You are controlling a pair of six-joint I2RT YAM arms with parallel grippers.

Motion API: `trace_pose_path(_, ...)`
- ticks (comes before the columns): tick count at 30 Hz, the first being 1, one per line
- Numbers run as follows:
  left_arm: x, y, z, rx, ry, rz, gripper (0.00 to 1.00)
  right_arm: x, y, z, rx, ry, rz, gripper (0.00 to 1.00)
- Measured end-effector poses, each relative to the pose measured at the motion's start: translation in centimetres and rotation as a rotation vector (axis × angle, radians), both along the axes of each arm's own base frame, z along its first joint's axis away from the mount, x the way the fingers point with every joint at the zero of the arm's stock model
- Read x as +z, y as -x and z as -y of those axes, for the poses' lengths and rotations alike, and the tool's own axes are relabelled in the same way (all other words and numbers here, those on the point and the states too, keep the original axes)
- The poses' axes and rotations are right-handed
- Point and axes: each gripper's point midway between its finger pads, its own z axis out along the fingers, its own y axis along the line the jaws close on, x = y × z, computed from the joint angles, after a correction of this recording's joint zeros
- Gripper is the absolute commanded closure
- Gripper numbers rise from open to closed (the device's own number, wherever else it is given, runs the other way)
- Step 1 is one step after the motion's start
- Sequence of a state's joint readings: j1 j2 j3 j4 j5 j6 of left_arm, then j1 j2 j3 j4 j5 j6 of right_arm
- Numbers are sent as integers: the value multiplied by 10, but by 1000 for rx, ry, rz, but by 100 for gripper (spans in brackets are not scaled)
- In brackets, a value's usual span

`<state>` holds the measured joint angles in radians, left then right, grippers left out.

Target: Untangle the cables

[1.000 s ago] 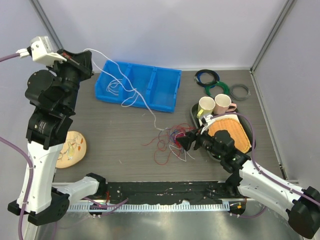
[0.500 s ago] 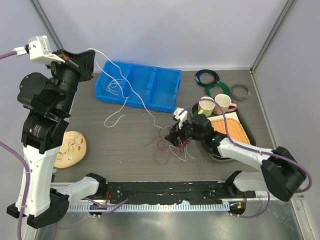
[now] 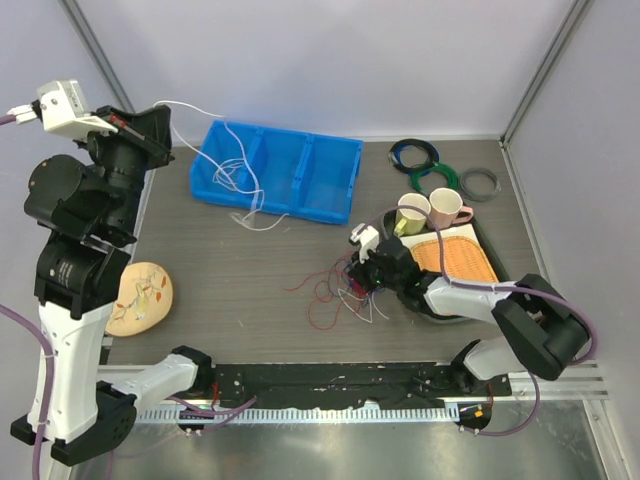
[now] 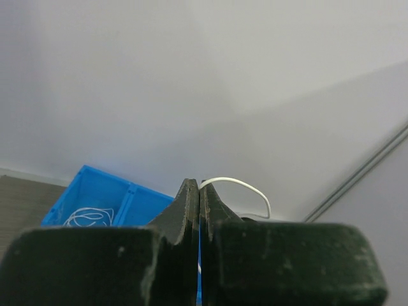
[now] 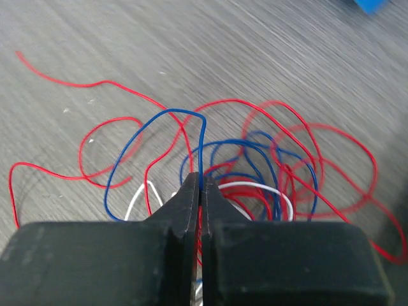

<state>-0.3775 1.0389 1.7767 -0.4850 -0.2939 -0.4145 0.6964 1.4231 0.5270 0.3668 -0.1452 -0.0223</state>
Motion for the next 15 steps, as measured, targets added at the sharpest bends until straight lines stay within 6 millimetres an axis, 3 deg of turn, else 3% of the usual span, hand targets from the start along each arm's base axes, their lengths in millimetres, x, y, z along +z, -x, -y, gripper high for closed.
trace_pose_path(3,2,3,-12,58,2,6,100,5,-1,25,-170,-5,-22,99)
trace_pose_path(5,3,5,-20,96,0,8,100,40,-9,39,-288,-67,38,95)
trace_pose_path(8,0,4,-25,123,3,2,100,117,-9,54,-371,-249,174,87)
trace_pose_path(11,-7,0,-24,130,-3,-14,100,151,0,54,-350,-352,217,73)
trace_pose_path(12,-9,-1,-24,130,-4,-16,100,156,3,53,-333,-369,220,57)
trace_pose_path(15,-14,-10,-22,140,-14,-30,100,150,13,41,-262,-376,178,36)
